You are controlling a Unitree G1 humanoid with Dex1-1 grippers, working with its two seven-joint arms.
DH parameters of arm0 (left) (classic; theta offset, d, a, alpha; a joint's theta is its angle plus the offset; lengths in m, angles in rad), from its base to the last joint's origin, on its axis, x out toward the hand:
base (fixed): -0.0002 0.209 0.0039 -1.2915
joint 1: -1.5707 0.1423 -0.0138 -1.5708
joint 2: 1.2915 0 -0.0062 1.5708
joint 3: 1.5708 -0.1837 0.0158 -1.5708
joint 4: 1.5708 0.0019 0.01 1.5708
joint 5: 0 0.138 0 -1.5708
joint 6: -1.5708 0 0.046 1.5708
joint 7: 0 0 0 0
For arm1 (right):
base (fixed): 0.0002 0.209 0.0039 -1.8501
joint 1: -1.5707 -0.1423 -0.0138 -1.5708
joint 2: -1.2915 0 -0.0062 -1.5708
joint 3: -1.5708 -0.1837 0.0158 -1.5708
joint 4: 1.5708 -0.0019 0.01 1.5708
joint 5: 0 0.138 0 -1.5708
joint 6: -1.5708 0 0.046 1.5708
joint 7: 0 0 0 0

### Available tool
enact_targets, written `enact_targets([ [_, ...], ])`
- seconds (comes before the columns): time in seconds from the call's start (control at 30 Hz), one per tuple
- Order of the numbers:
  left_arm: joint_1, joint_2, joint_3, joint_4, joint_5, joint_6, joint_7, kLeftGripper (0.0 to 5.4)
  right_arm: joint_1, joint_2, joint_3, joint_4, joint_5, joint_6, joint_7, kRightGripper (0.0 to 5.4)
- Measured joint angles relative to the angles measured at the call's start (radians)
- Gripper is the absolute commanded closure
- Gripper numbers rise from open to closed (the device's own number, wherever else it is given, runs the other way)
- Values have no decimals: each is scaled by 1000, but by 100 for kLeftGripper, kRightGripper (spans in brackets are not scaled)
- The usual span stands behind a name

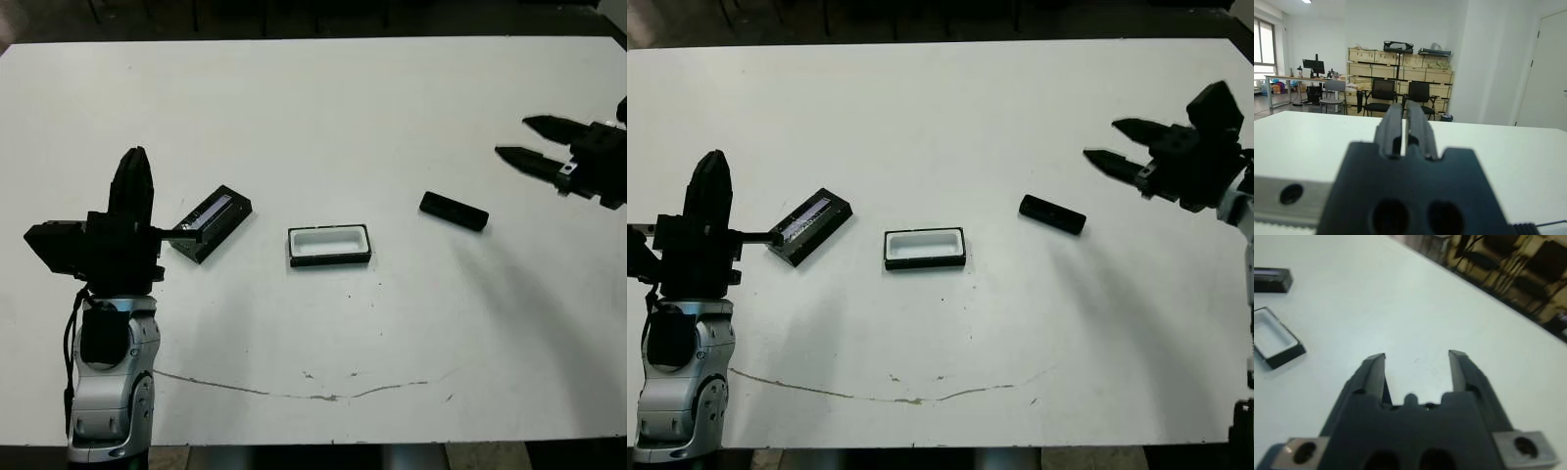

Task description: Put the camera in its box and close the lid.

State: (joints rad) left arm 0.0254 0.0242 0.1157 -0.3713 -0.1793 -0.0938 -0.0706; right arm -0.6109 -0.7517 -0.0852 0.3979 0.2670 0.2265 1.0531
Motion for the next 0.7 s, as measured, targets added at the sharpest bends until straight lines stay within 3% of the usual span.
enact_targets([
  [0.4, 7, 1, -4, 19, 22, -21, -2, 540, -73, 44, -10, 255, 65, 16, 138, 3],
  [0.7, 7, 5, -4, 23, 21, -22, -11, 540, -101, 81, -10, 327, 58, 34, 126, 1],
])
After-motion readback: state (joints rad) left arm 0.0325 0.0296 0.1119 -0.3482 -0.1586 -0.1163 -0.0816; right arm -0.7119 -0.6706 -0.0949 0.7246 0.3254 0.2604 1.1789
